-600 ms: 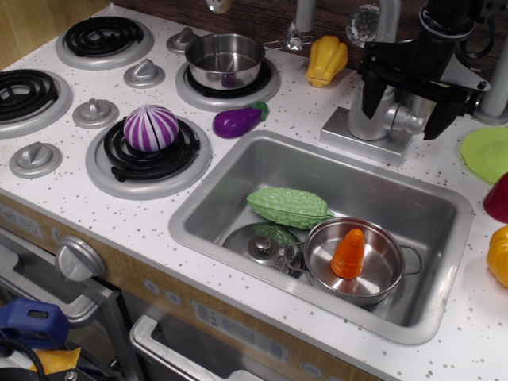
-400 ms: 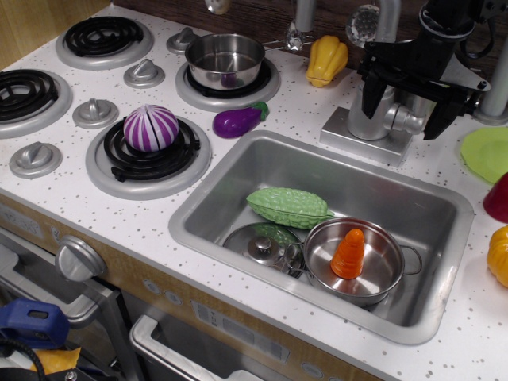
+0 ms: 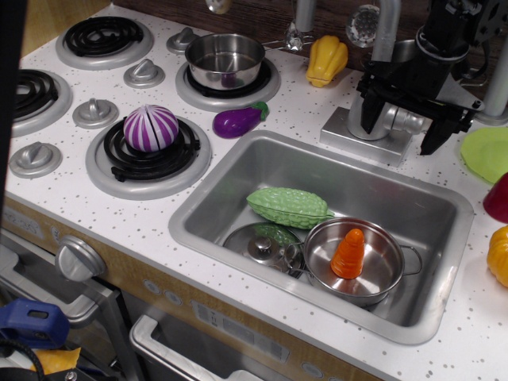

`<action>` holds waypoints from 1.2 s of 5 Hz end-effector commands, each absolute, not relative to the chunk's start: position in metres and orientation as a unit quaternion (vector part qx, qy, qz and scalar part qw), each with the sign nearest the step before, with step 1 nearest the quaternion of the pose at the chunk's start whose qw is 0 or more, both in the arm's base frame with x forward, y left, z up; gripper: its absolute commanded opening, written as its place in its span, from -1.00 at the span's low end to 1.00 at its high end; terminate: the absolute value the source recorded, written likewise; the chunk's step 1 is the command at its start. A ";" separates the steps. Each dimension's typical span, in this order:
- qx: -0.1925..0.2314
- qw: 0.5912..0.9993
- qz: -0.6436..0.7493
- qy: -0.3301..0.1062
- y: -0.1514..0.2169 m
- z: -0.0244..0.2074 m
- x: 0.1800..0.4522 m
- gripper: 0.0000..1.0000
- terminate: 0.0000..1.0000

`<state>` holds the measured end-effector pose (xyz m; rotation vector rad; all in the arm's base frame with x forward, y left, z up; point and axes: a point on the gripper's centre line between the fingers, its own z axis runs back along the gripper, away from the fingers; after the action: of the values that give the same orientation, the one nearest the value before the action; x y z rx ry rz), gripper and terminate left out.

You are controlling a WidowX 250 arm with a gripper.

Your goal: Turn lever vertical to front

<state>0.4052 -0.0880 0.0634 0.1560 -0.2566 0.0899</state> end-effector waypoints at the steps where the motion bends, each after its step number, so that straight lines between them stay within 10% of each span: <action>1: 0.087 0.981 0.040 -0.167 -0.089 0.092 0.426 1.00 -1.00; 6: 0.099 0.962 0.008 -0.254 -0.091 0.106 0.459 1.00 -1.00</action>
<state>0.4575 -0.0905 0.0839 0.2084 -0.4715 0.0056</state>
